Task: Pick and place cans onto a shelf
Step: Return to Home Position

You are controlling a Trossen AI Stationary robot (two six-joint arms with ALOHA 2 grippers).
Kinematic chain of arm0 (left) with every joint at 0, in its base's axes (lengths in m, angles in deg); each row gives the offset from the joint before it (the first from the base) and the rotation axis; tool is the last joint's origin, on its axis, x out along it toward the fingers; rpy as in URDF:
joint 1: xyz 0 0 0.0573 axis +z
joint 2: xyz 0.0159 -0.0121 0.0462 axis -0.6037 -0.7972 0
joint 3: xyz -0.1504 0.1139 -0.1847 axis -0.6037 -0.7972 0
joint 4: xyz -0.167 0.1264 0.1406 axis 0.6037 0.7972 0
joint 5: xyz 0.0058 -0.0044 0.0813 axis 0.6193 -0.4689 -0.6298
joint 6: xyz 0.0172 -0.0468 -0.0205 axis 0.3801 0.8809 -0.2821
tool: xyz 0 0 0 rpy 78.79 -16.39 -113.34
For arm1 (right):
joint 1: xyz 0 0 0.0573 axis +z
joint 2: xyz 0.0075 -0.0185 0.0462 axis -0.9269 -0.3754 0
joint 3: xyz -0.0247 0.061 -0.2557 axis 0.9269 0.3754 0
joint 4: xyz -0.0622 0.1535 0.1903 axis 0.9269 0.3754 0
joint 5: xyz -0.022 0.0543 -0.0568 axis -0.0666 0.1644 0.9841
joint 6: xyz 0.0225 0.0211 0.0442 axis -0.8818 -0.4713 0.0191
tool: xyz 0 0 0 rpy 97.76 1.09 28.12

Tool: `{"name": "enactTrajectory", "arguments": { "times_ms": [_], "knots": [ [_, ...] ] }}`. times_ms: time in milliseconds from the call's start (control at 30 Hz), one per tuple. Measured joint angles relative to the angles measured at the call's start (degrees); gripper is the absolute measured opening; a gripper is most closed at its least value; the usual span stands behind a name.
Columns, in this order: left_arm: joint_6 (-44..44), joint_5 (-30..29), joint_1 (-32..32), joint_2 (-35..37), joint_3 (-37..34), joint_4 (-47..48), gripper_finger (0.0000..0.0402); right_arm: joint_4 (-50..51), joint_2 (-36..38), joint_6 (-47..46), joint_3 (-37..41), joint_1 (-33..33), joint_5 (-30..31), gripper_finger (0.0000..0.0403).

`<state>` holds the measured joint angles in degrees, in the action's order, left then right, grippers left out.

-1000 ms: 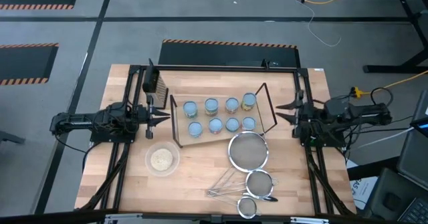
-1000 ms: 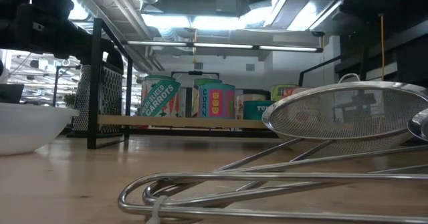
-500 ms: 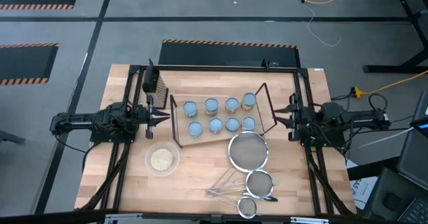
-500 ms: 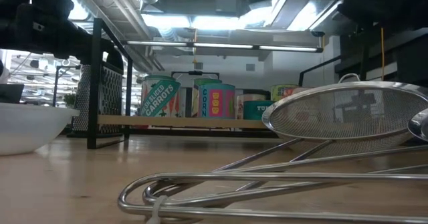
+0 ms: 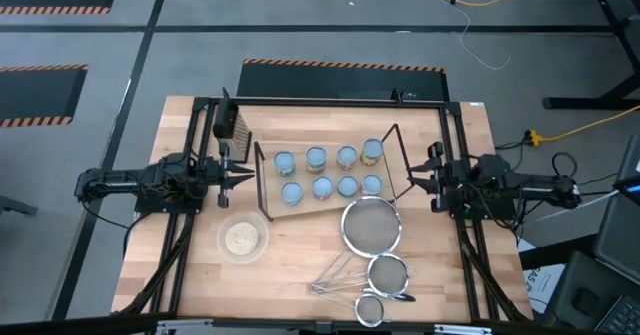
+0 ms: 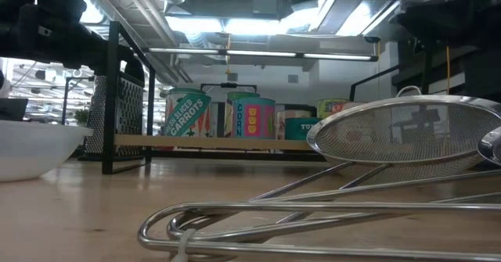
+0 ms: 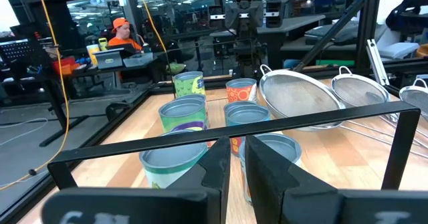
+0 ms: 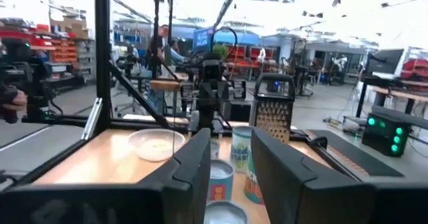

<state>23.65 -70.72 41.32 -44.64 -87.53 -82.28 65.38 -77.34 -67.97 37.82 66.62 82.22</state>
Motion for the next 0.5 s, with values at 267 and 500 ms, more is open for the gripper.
{"name": "enactTrajectory", "arguments": {
  "times_ms": [267, 500],
  "knots": [
    [0.0, 0.0, 0.0, 0.0, 0.0, 0.0, 0.0040, -1.7, 1.7, -0.9, 3.5, -2.1, -1.6, 0.0113],
    [0.0, 0.0, 0.0, 0.0, 0.0, 0.0, 0.0040, -0.5, 1.7, -1.1, 3.5, -3.6, -1.5, 0.0113]
  ]
}}
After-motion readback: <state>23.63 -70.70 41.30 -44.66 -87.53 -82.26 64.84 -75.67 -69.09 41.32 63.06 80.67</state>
